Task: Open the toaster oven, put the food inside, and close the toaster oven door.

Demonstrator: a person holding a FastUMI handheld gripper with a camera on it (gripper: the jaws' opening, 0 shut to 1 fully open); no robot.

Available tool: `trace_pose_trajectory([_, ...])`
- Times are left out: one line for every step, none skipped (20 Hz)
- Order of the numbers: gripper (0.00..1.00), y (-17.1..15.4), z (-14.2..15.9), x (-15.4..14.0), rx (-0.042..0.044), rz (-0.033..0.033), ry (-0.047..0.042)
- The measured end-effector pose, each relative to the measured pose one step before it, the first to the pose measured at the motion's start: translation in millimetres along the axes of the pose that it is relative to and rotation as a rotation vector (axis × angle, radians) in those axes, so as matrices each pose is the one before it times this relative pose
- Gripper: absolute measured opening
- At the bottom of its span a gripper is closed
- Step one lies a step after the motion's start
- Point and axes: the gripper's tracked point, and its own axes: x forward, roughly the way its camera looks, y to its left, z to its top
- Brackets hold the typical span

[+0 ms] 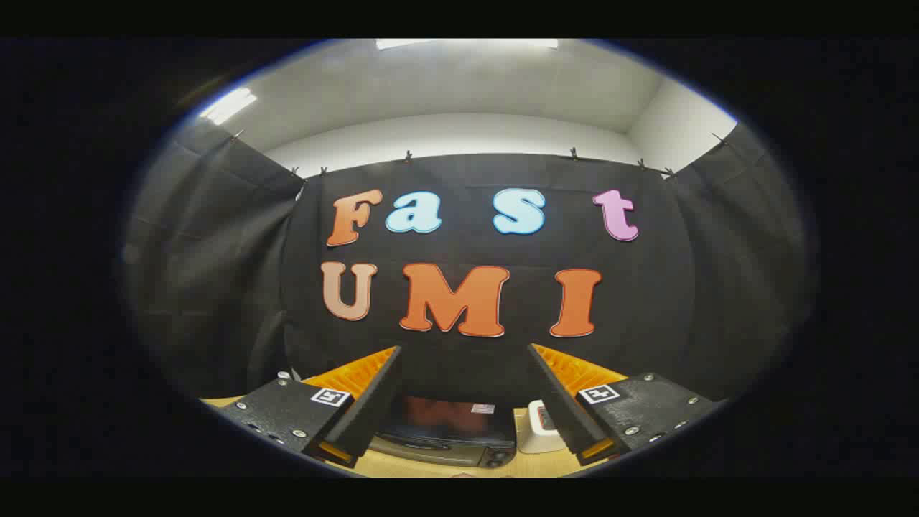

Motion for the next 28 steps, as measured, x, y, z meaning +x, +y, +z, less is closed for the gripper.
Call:
trace_pose_trajectory([0.99, -2.11, -0.90, -0.87, 0.00442, -0.00402, 0.00339])
trace_pose_trajectory([0.99, -1.15, -0.28, 1.40, 0.00544, -0.00420, 0.00222])
trace_pose_trajectory([1.00, -0.68, -0.64, 0.74, 0.00572, -0.00380, 0.00312])
trace_pose_trajectory([1.00, 0.34, -1.49, 1.53, 0.00525, 0.00028, 0.00438])
trace_pose_trajectory([1.00, 0.38, -0.82, 0.29, 0.00351, -0.00115, 0.00338])
trace_pose_trajectory([1.00, -0.62, -0.88, 0.99, 0.00146, -0.00077, 0.00532])
trace_pose_trajectory([0.99, -0.39, -1.02, -0.69, 0.00009, 0.00038, 0.00320])
trace_pose_trajectory([1.00, 1.00, -0.72, 0.90, -0.00207, 0.00103, 0.00334])
trace_pose_trajectory([1.00, 0.65, -1.47, -0.56, -0.00331, 0.00098, 0.00128])
trace_pose_trajectory([0.99, 0.77, -0.47, 0.67, -0.00611, 0.00000, 0.00029])
trace_pose_trajectory([1.00, 1.16, -0.78, -0.25, -0.00539, 0.00115, 0.00108])
trace_pose_trajectory([1.00, 0.62, -1.09, 0.84, -0.00289, 0.00198, 0.00160])
trace_pose_trajectory([0.99, 0.37, -1.40, 1.26, -0.00001, 0.00253, 0.00368])
trace_pose_trajectory([0.99, 1.42, -1.39, -0.76, 0.00093, 0.00182, 0.00317])
trace_pose_trajectory([0.99, 0.08, -0.60, 0.75, 0.00154, 0.00108, 0.00255])
trace_pose_trajectory([1.00, 0.91, -1.25, 0.57, 0.00103, 0.00076, 0.00195])
trace_pose_trajectory([1.00, -0.34, -1.37, 0.82, 0.00000, -0.00196, 0.00216])
trace_pose_trajectory([1.00, -0.14, -2.23, 1.50, -0.00005, -0.00194, 0.00508])
trace_pose_trajectory([1.00, 0.22, -2.57, 1.67, 0.00123, -0.00170, 0.00586])
trace_pose_trajectory([1.00, -0.43, -3.08, -0.73, 0.00266, -0.00092, 0.00714])
trace_pose_trajectory([1.00, 0.02, -4.04, 1.84, 0.00334, 0.00001, 0.00719])
trace_pose_trajectory([1.00, 0.62, -4.98, 1.34, 0.00308, -0.00094, 0.01074])
trace_pose_trajectory([1.00, 0.96, -5.32, 2.69, 0.00370, 0.00008, 0.01186])
trace_pose_trajectory([1.00, 0.40, -6.79, 2.13, 0.00339, -0.00024, 0.01308])
trace_pose_trajectory([1.00, 0.12, -6.51, 2.88, 0.00246, 0.00052, 0.01476])
trace_pose_trajectory([0.99, 1.18, -7.71, 3.05, 0.00135, 0.00254, 0.01403])
trace_pose_trajectory([0.99, 2.88, -8.27, 5.22, -0.00092, 0.00250, 0.01757])
trace_pose_trajectory([1.00, 2.17, -10.53, 4.17, -0.00361, 0.00506, 0.01764])
